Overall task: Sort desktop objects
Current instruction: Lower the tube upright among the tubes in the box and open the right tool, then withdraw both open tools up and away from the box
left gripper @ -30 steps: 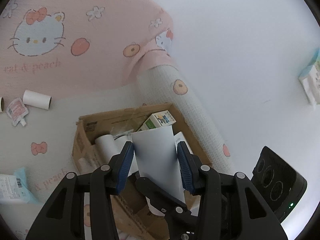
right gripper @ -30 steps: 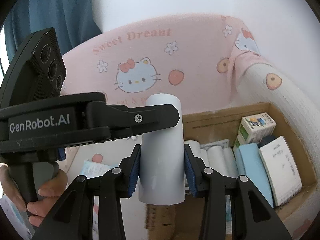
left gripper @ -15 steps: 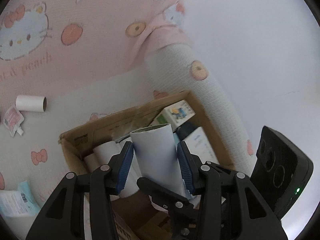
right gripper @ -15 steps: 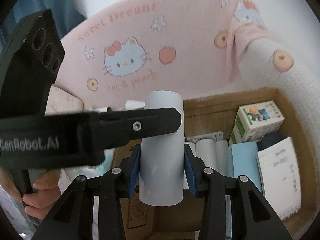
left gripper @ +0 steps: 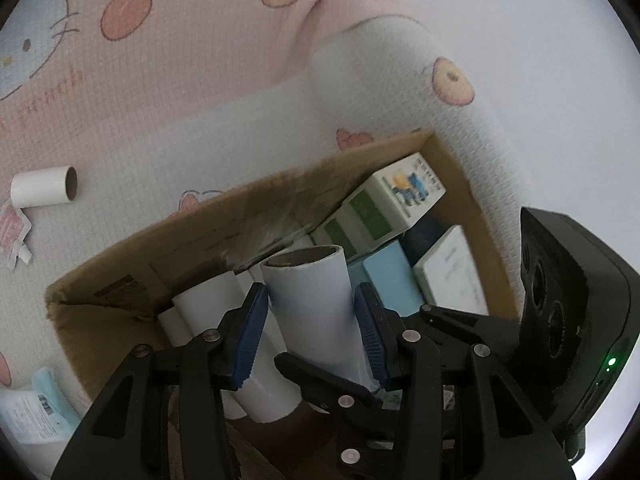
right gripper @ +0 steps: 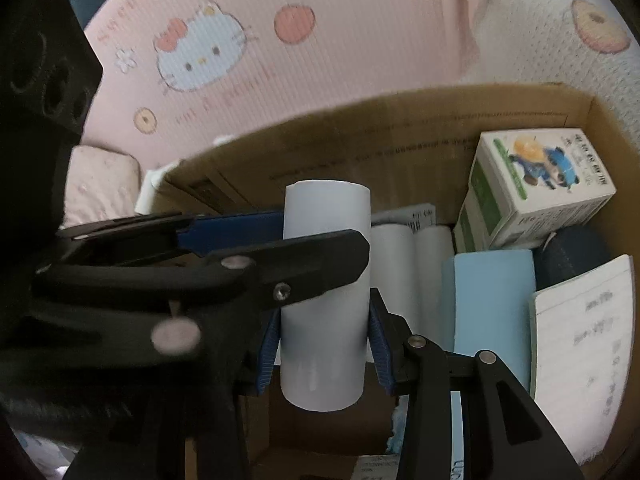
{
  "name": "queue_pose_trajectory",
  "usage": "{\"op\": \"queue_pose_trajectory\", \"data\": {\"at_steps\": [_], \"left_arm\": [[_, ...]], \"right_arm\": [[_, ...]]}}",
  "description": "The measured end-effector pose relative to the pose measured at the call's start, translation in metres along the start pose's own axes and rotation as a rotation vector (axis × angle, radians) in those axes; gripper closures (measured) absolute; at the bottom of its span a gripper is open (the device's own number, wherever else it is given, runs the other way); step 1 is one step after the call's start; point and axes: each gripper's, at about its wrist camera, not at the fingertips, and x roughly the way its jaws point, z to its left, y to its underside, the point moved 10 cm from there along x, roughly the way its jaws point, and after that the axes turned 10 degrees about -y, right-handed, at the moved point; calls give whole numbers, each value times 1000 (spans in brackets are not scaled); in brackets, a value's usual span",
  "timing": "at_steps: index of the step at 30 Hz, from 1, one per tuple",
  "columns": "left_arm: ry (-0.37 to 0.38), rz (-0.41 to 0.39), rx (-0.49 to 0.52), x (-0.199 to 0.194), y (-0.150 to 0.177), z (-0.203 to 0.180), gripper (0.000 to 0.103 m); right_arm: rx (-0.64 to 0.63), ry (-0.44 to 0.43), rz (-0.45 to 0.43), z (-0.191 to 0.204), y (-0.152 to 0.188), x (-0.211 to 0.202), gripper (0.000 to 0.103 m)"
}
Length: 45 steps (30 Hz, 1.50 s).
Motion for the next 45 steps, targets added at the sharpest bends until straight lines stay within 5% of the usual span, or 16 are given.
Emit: {"op": "queue_pose_trajectory", "data": {"at_steps": [7,12,17,21,29,45], "left_arm": [[-40,12,15,7,1,0,54],[-142,16,82,14,6,0,54],[-89,-2,39,8,1,1,54],[-120,-53,16,-1,-2,5,58],[-39,-65,-19,-15,-7,16,72],[-33,-84,50,-19,-7,14,74]], "right_arm": [[22,-26,58,-6,5,12,65],[19,8,89,-9,9,14,65],[33,1,50,-15,7,0,65],[44,-35,36,-17,8,-10,65],[26,-40,126,-14,21,4,71],[26,-22,110,-13,23,5,71]]}}
